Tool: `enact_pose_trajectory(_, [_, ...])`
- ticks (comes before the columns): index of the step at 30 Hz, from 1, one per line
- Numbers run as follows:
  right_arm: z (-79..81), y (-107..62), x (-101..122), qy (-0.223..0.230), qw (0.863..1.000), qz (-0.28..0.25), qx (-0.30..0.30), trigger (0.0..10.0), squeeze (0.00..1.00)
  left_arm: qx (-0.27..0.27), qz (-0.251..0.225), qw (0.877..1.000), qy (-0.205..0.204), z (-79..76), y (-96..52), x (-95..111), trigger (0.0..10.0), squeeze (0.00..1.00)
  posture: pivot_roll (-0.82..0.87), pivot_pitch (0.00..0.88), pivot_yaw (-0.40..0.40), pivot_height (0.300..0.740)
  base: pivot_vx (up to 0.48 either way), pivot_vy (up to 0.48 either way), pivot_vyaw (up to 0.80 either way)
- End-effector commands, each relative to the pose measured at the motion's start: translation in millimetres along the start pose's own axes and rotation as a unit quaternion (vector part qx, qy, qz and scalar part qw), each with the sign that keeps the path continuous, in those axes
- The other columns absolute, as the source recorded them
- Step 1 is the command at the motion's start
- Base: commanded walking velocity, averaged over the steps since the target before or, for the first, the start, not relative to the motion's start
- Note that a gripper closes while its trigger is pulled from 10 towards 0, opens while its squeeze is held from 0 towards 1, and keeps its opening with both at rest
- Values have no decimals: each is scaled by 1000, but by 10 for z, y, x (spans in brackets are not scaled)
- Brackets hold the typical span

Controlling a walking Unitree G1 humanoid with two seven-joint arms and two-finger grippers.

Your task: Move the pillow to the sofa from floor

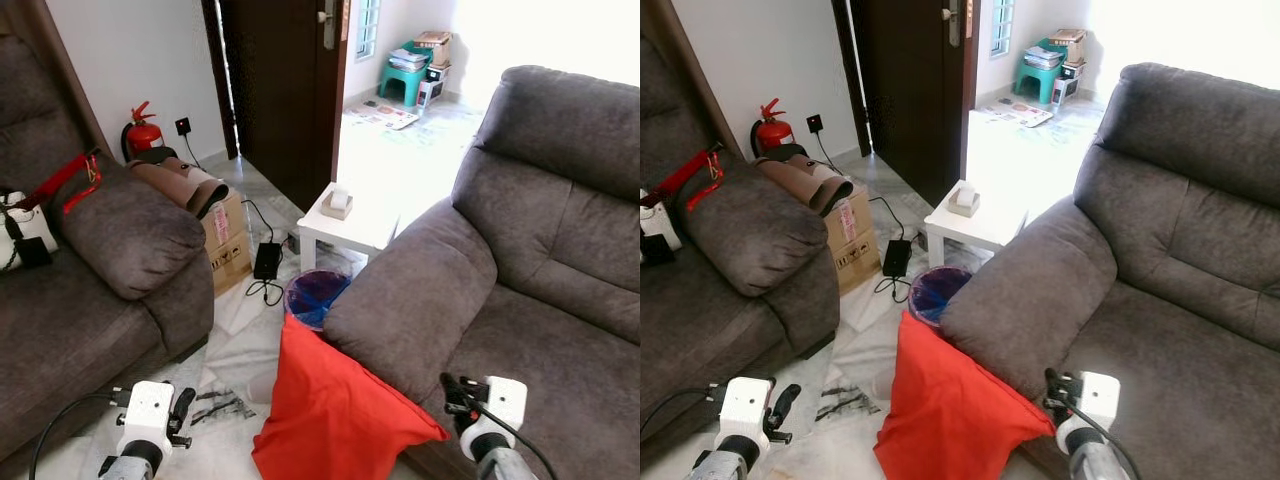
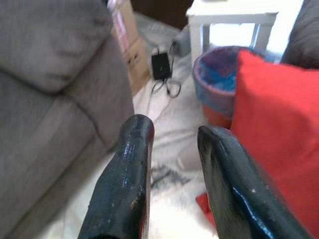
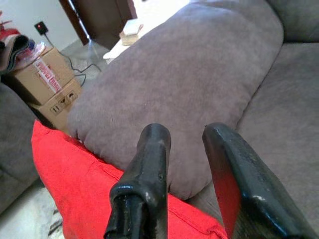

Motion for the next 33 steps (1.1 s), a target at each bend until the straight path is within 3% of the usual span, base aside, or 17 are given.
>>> enact_pose_trajectory(1, [0,-4,-10,6,1000,-3,-13,10000,0,-11,-17,1000,8,-53,63,107,10000,0,100,0,20,740,0,0,0])
enact_pose_trajectory(8, [119,137,101,14,1000,0,-10,10000,0,-4,-25,1000,13,7,175,252,10000,0,105,0,13,725,0,0,0])
enact_pose_trajectory(11, [124,150,115,10,1000,1,-12,10000,0,10,-25,1000,7,61,187,272,10000,0,105,0,11,700,0,0,0])
enact_pose_trajectory(19, [111,150,114,11,1000,0,-21,10000,0,34,-27,999,-20,158,198,294,10000,0,113,0,-1,700,0,0,0])
enact_pose_trajectory(23, [125,153,73,13,1000,15,-17,10000,0,44,-23,999,-13,198,214,302,10000,0,115,0,-4,700,0,0,0])
enact_pose_trajectory(33, [137,147,76,2,1000,12,-11,10000,0,46,-27,998,-18,182,244,345,10000,0,112,0,-5,675,0,0,0])
Point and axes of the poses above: a point about 5 cm out from each wrist's last joint towards the gripper, its own y axis pointing out of the wrist towards the gripper, its own x axis along the axis of the wrist's last joint, z = x × y, the point moved 4 cm from there along y, pointing out of the wrist towards the gripper, and after that the axes turned 1 degree about -y, right-handed, at the moved point
